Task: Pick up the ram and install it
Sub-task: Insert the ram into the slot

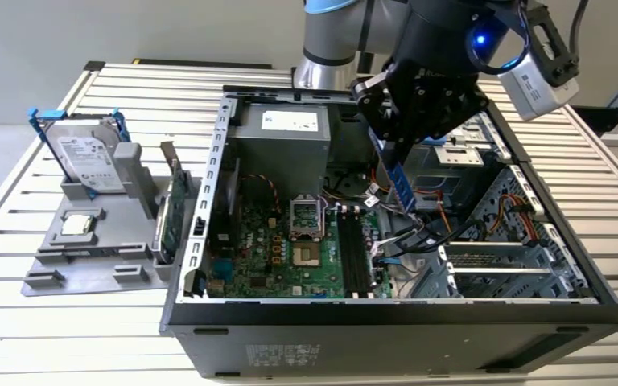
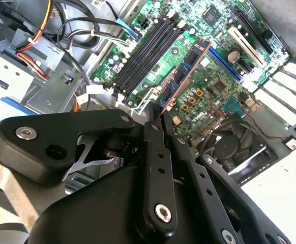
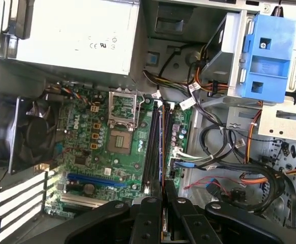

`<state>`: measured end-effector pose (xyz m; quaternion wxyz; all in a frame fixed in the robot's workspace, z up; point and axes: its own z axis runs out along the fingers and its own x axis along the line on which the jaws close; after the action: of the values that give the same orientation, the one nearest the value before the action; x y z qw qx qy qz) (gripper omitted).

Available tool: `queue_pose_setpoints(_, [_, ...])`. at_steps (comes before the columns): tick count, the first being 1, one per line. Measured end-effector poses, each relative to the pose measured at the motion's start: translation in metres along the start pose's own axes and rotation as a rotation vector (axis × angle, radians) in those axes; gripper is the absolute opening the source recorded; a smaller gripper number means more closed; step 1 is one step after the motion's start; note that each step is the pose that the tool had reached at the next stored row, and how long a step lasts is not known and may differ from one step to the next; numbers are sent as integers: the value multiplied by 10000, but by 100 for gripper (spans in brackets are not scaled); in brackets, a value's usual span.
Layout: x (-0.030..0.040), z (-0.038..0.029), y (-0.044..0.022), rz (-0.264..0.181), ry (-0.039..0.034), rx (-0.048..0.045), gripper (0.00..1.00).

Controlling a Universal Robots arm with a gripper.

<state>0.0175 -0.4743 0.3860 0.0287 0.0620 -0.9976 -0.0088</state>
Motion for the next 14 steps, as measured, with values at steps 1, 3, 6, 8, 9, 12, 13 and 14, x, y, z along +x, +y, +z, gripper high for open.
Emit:
queue_pose_setpoints(1, [-1,3,0,0,-6,0,0])
queue_pose_setpoints(3, [-2,10,0,9,-14,0,0])
queue_pose_setpoints(6, [-11,20,-1,20,-20,0,0])
queue_pose_setpoints(8, [-17,26,-2,30,-22,-1,0])
queue_pose_setpoints(9, [-21,29,-3,37,-24,-3,0])
queue_pose_setpoints(12, [-36,36,-5,60,-29,-23,0])
queue_pose_setpoints(13, [-42,39,-6,68,-31,-30,0])
queue_pose_setpoints(14, [-45,43,-6,76,-34,-37,0])
